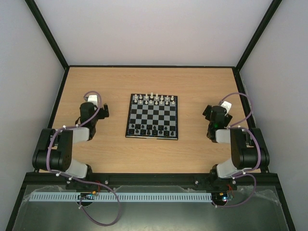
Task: Set up the chess pieces on the board
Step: Reset both arms
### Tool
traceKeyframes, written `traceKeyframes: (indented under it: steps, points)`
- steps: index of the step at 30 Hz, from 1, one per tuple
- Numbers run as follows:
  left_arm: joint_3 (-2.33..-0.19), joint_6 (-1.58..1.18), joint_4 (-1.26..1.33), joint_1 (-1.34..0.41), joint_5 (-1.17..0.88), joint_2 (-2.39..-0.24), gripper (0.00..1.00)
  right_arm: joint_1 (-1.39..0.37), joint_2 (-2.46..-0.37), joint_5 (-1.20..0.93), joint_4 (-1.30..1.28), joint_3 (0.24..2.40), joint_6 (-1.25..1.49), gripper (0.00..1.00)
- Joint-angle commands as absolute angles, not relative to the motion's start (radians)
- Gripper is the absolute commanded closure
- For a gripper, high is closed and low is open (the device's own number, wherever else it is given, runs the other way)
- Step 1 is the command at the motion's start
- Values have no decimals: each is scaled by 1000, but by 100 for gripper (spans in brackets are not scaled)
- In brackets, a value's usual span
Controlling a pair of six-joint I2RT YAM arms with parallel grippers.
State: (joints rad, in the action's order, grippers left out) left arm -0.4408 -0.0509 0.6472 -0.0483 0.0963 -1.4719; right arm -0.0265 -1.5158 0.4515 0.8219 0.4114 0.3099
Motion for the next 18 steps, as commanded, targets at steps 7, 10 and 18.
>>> traceKeyframes:
  steps: [7,10,18]
  points:
    - [-477,-26,863,-12,49,-1553,0,-31,-1456,500,1002,319,318,1]
    - [-469,-26,874,-11,45,-1550,1,-33,-1451,496,1018,314,312,1]
    - [-344,-49,1040,9,31,-1504,0,-35,-1424,445,1146,229,281,1]
